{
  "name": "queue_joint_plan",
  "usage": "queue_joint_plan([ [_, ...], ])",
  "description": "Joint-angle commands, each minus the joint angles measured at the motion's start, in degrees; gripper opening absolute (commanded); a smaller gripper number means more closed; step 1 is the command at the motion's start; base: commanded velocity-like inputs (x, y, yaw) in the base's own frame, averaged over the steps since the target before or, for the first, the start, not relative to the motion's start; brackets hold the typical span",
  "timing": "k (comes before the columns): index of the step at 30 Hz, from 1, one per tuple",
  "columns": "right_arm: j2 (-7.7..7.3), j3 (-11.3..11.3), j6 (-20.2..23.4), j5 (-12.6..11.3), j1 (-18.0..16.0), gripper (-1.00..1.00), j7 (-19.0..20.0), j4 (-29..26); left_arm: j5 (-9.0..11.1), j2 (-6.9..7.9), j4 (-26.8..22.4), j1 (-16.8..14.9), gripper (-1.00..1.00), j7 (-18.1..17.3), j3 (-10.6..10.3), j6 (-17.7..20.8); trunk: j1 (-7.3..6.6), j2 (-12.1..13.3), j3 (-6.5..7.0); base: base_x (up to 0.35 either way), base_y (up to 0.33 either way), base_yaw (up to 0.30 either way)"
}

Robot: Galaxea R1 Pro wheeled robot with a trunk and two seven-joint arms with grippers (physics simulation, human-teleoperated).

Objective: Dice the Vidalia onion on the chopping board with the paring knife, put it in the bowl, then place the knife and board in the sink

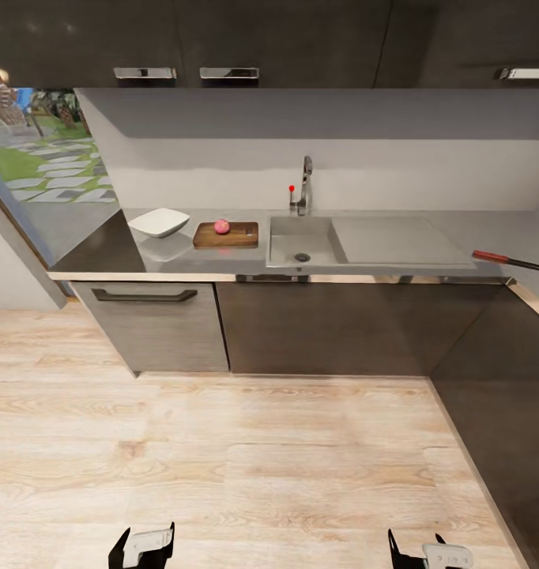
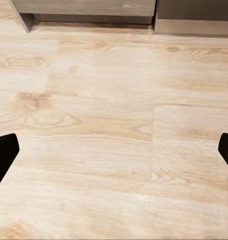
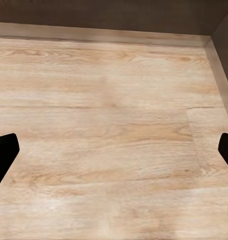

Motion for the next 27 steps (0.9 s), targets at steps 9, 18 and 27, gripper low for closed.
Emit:
queue_joint_plan([
  [9, 0.08, -0.44, -0.21, 0.38, -0.03, 1.00, -0.27, 0.11, 0.08, 0.02, 0.16, -0.07, 1.00, 0.33, -0.49, 0.51, 0.03, -0.04, -0.04, 0.265, -0.101, 0.000],
  [18, 0.08, -0.45, -0.21, 0.24, -0.02, 1.00, -2.32, 0.11, 0.08, 0.13, 0.19, -0.07, 1.00, 0.33, -0.49, 0.52, 0.03, -0.04, 0.51, 0.137, -0.007, -0.091],
  [27, 0.08, -0.43, -0.21, 0.23, 0.00, 1.00, -2.54, 0.11, 0.08, 0.27, 0.14, -0.08, 1.00, 0.33, -0.49, 0.53, 0.03, -0.04, 1.24, 0.004, 0.111, -0.133],
])
